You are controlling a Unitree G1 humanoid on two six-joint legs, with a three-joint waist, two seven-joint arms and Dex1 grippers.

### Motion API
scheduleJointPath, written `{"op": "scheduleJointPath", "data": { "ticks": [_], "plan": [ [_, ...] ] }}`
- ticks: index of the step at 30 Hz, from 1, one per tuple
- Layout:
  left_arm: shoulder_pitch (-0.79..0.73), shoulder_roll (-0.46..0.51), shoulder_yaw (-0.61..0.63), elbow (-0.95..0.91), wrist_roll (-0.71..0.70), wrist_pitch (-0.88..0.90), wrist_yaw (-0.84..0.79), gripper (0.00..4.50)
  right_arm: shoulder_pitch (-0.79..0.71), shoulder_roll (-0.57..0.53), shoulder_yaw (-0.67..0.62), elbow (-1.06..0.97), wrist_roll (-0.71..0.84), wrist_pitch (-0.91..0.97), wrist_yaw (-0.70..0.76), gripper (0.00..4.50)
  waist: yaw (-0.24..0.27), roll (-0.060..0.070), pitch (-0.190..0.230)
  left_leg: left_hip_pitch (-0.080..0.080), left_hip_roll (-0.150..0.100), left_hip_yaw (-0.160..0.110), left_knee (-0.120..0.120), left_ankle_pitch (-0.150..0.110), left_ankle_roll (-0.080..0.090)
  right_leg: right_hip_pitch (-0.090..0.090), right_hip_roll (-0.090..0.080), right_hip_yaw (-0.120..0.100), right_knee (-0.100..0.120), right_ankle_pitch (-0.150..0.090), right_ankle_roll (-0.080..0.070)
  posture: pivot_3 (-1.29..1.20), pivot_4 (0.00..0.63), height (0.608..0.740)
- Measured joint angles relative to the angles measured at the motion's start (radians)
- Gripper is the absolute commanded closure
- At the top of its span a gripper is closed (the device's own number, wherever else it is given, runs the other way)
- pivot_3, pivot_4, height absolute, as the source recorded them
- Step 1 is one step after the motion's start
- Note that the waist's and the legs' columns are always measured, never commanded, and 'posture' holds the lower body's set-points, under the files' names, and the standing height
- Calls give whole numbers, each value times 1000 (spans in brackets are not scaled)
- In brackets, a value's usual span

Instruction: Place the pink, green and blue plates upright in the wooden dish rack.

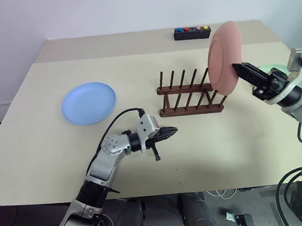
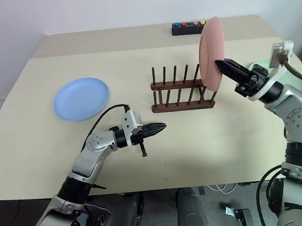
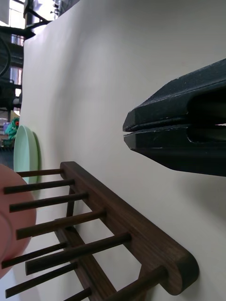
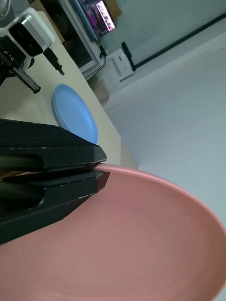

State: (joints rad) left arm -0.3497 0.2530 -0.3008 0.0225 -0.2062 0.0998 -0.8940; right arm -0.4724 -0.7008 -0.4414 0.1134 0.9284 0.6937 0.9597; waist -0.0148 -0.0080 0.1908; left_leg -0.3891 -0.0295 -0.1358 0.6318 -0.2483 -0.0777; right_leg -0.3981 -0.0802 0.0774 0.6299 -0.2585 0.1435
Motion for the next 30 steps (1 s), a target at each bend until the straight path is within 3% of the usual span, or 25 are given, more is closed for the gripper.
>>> {"op": "scheduleJointPath", "data": {
  "ticks": [3,5,7,13,24,30],
  "plan": [
    [0,0,0,0,0,0,0,4500,-2,0,-1,8,1,3,-3,4445,0,0,0,0,0,0,0,0,0,0,0,0,0,0,0,0,150,740],
    [0,0,0,0,0,0,0,4500,-2,0,-1,15,-1,14,-14,3872,0,0,0,0,0,0,0,0,0,0,0,0,0,0,0,0,150,740],
    [0,0,0,0,0,0,1,4500,-1,0,-1,23,-2,20,-22,3099,0,0,0,0,0,0,0,0,0,0,0,0,0,0,0,0,150,740],
    [0,-1,0,0,0,1,1,4500,5,0,-9,25,-2,20,-39,70,0,0,0,0,0,0,0,0,0,0,0,0,0,0,0,0,150,740],
    [3,1,0,-10,0,5,4,4500,112,-61,-131,0,-78,-102,-113,70,1,0,0,0,0,0,0,0,0,0,0,0,0,0,0,0,150,740],
    [4,-2,0,-19,0,8,4,4500,185,-145,-109,92,-324,-297,-175,22,-3,0,0,0,0,1,0,0,0,0,0,0,0,0,0,0,150,740]
  ]
}}
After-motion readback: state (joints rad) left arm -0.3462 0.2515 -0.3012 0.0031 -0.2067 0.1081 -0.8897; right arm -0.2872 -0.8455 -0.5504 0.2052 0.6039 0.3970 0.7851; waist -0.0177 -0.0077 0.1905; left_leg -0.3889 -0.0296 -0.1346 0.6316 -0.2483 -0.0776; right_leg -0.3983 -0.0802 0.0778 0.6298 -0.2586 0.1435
